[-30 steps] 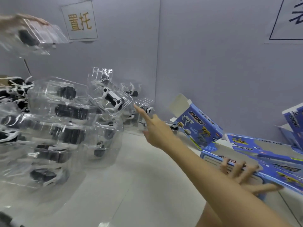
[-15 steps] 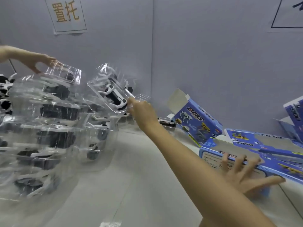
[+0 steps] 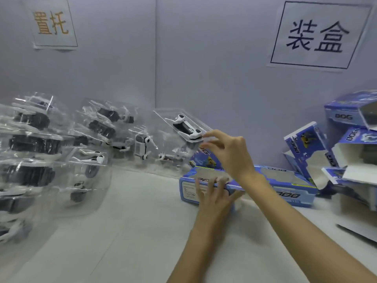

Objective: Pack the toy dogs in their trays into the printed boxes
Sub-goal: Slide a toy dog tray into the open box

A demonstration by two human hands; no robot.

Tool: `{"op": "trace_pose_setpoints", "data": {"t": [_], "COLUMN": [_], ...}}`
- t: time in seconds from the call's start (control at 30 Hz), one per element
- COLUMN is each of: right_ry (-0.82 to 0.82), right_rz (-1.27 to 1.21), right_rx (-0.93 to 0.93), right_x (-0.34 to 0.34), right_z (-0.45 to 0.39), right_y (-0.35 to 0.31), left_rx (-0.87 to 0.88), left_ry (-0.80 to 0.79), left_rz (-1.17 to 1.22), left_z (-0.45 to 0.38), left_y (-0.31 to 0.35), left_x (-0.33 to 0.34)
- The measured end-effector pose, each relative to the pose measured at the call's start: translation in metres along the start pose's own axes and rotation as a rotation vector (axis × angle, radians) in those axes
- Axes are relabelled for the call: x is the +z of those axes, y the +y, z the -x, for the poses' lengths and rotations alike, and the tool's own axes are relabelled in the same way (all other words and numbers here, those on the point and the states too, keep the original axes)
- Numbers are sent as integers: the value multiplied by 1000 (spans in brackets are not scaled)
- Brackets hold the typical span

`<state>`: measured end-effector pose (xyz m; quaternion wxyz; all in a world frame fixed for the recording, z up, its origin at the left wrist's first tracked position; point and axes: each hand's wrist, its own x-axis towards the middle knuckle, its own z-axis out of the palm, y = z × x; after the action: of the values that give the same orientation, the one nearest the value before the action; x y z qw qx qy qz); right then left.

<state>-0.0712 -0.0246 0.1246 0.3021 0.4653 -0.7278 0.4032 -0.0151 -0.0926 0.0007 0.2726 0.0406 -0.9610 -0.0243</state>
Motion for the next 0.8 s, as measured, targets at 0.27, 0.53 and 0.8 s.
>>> {"op": "trace_pose_setpoints", "data": {"t": [0.27,0.53,0.8], "right_ry": [178,164,299], "right_rz": [87,42,-218], "right_rx": [150,365,423], "right_x": [-88,-109,-121], "right_z": [34,110,148], "right_y": [50,97,94], "left_rx": [-72,-228,-271], "left_ry": [103,426,335], "left_rz": [197,673,803], "left_z": [6,-5,-10], "left_y": [-12,-30,-29], "left_x": [5,6,-2]}}
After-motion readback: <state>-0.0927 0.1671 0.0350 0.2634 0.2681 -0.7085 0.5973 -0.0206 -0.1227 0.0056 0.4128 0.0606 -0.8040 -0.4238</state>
